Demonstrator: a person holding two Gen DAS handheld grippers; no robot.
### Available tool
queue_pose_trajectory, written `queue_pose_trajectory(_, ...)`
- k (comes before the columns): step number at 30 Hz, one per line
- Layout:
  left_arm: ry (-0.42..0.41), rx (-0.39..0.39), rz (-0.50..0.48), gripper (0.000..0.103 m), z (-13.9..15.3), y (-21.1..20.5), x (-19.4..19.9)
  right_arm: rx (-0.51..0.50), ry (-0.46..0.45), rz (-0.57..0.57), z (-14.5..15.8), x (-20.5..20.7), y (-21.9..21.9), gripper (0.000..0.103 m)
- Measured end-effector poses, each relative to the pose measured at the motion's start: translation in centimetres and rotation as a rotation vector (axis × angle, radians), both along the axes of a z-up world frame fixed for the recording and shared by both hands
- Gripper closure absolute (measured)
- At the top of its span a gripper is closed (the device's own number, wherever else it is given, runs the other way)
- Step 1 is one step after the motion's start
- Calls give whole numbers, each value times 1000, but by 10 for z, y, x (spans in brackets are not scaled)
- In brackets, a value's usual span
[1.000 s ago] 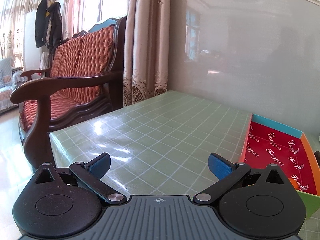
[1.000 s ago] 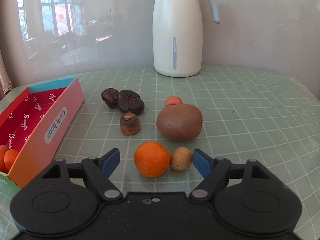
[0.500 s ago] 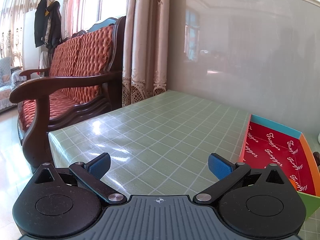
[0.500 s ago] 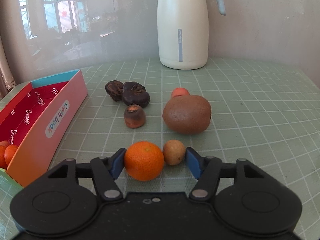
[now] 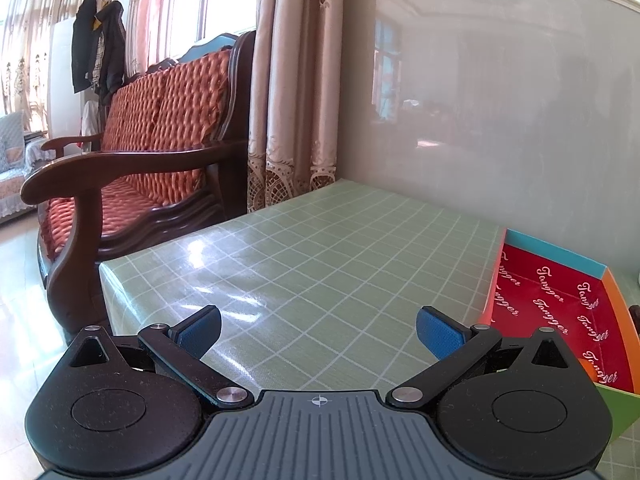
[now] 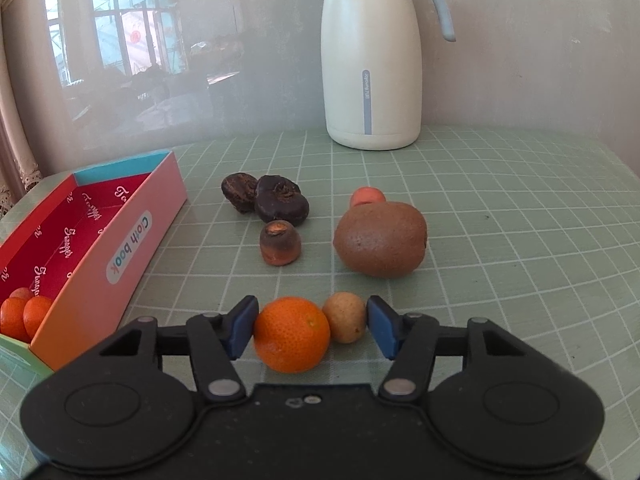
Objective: Organize fruits
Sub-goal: 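Lower the right gripper onto a tangerine beside the tan fruit and close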
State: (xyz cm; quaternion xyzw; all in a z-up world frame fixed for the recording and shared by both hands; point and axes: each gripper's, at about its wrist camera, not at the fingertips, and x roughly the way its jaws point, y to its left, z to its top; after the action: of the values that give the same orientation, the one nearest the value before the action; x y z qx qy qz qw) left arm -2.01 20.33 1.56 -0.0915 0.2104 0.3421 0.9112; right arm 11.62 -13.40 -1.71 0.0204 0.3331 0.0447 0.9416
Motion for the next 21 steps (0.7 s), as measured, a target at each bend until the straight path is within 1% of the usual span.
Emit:
queue_pose_trajectory(2, -1, -2, 1, 0, 0, 0, 0, -1, 5, 5, -1, -1, 0, 42)
queue_pose_trajectory(3, 0, -4, -1, 0, 0, -1, 1, 5, 11, 9, -1, -1, 0, 40)
queue_pose_trajectory(5, -1, -5, -9, 0, 0, -3, 1, 35, 39, 11, -4, 1, -4, 33)
queue_pose_trajectory(6, -1, -4, -13, 0, 1, -4, 2, 50, 38, 13, -4, 0, -6, 24)
queue_pose_trajectory(7, -3, -1, -18, 0, 1, -6, 2, 58, 35, 8, -4, 0, -8, 23)
queue_pose_trajectory(8, -4, 3, -22, 0, 1, -7, 2, 64, 29, 7, -4, -1, -11, 27)
queue_pose_trajectory(9, -5, 7, -25, 0, 2, -8, 2, 74, 29, 15, -4, -1, -12, 39)
queue_pose_trajectory(10, -5, 10, -27, 0, 2, -9, 3, 93, 30, 28, -4, -1, -14, 44)
queue_pose_trajectory(18, -5, -1, -22, 0, 2, -6, 3, 54, 13, 37, -2, -7, -10, 42)
queue_pose_trajectory(20, -5, -3, -21, 0, 2, -6, 4, 50, 13, 38, -1, -10, -10, 34)
queue_pose_trajectory(21, -4, -5, -22, 0, 2, -6, 4, 42, 6, 29, -1, -12, -11, 27)
